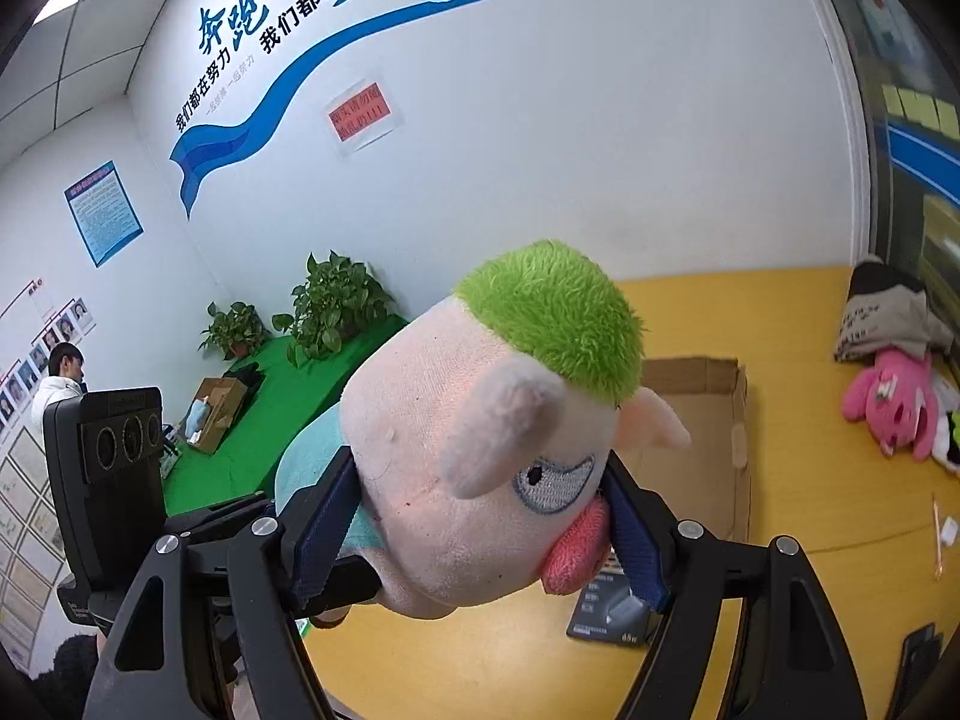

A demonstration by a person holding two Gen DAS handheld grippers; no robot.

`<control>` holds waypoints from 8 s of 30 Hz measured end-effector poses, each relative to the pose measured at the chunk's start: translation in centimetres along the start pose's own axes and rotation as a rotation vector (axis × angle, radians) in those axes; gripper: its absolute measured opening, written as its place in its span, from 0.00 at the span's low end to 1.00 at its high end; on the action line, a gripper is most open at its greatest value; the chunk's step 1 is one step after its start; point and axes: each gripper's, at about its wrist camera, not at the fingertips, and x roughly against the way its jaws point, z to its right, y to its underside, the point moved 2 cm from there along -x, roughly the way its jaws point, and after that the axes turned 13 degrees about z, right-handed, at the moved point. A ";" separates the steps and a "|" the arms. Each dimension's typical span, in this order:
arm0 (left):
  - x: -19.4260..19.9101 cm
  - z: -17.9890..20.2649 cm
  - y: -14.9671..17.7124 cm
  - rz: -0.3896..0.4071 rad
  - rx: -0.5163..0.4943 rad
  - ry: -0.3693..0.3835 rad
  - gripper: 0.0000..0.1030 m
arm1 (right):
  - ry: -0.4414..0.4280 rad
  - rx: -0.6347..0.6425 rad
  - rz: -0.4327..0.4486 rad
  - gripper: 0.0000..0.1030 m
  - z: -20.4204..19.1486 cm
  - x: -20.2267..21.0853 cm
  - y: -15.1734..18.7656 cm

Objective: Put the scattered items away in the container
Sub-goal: 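Carry the plush pig with the right gripper over the cardboard box, then lower the plush pig into the box and open the right gripper, then withdraw the right tool from the box toward the sunglasses, then grasp the black sunglasses with the right gripper and lift them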

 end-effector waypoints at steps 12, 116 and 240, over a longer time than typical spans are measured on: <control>0.7 -8.3 -4.8 0.083 0.068 0.007 0.77 | -0.014 0.113 -0.016 0.79 -6.4 -7.8 -4.6; -19.6 -26.1 15.9 -0.512 0.171 -0.290 0.74 | 0.362 -0.150 -0.604 0.93 26.2 -25.4 21.5; -25.7 -11.2 24.9 -0.757 0.264 -0.037 0.70 | 0.310 -0.604 -0.680 0.31 32.6 -22.1 30.6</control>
